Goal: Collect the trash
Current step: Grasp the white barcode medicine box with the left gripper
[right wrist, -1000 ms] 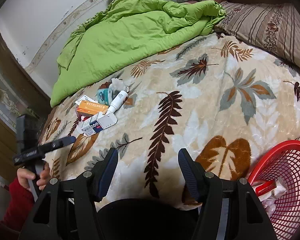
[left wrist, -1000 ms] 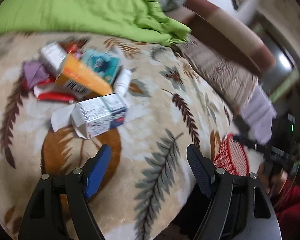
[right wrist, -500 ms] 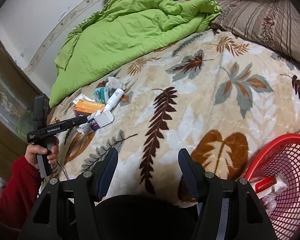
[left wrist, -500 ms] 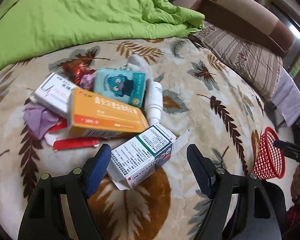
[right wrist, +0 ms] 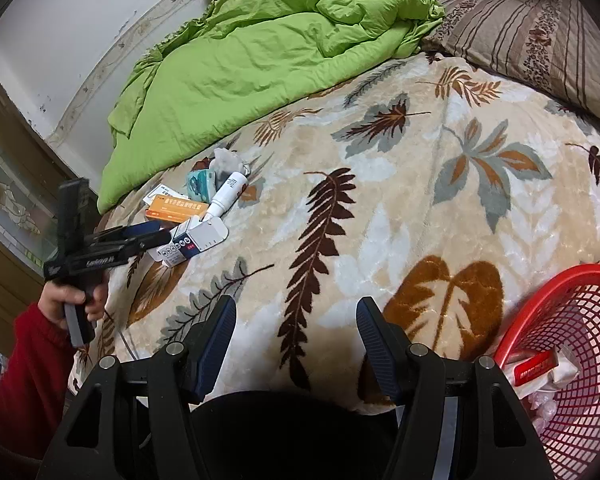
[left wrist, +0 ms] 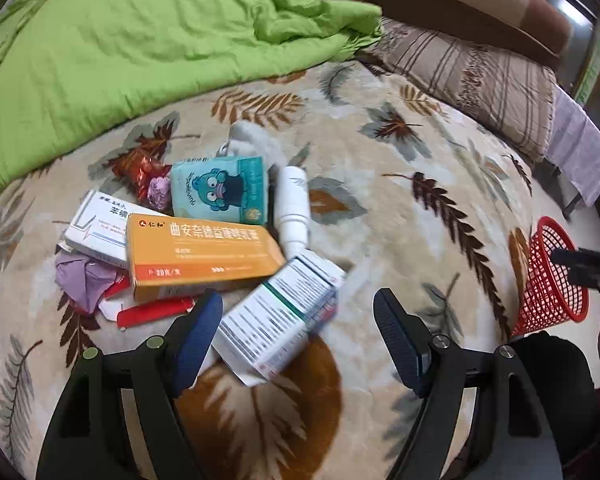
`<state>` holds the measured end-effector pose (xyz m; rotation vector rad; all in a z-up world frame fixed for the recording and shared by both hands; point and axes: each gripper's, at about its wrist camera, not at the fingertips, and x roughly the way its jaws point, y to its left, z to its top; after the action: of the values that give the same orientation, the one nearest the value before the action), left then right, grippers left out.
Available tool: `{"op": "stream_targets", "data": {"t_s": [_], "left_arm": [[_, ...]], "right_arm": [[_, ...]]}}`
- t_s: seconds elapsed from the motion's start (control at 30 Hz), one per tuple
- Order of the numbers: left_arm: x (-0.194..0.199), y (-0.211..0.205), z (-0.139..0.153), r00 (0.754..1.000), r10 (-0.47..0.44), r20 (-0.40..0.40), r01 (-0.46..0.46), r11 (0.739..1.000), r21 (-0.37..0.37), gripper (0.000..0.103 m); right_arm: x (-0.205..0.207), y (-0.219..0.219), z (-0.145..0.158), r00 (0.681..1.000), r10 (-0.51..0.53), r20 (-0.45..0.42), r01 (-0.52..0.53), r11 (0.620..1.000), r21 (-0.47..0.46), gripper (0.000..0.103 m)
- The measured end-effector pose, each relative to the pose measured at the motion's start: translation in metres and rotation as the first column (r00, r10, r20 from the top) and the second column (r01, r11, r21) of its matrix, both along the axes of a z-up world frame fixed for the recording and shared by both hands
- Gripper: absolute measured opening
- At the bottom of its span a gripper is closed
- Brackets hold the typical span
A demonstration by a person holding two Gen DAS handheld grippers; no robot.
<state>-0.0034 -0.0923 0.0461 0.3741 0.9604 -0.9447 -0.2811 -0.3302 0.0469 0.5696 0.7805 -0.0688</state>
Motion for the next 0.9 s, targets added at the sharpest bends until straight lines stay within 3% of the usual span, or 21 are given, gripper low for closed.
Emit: {"op": "stream_targets", "data": {"t_s": [0.1,0.3,0.6,0.67,0.8,0.87,0.9], "left_arm": [[0.009,-0.004,-0.014,0.998,-0.019,-0.066,0.022,0.999,0.036,0.077],[-0.012,-0.006,-0.012,0.988,-0.088,-0.128,0.086,0.996,-0.017,0.077],[-0.031,-0.036,-0.037,0.989,-0.093,-0.112,0.105,0.989,0.104,0.073],[-0.04,-0.041,-0.039,0.994,-0.088,-0.066,0.096,0.986,0.136,0.073],[-0.049,-0.031,-0.034,0.997,-0.036,-0.073,0.044,0.994,0.105,0.072],[-0.054,-0.025,-0.033,0.998,-0.009,-0.064,0.014,0.996,0.089,0.044],[-0.056,-0.02,-0.034,0.997,0.017,-0.07,-0.012,0.996,0.083,0.039]], "right_arm": [[-0.002,-0.004,-0.003,1.0,-0.016,-0.004,0.016,1.0,0.009,0.067],[-0.001,-0.006,-0.005,1.0,-0.02,-0.008,0.02,1.0,0.018,0.067],[0.0,0.001,-0.003,1.0,0.0,0.0,0.0,1.0,0.011,0.067],[-0.001,0.0,-0.003,1.0,-0.005,0.003,0.005,1.0,0.014,0.067],[-0.001,-0.003,-0.002,1.0,-0.012,0.007,0.012,1.0,0.018,0.067],[0.0,-0.002,-0.001,1.0,-0.006,0.009,0.005,1.0,0.017,0.067],[0.001,0.0,0.0,1.0,0.0,0.01,0.0,1.0,0.015,0.067]]}}
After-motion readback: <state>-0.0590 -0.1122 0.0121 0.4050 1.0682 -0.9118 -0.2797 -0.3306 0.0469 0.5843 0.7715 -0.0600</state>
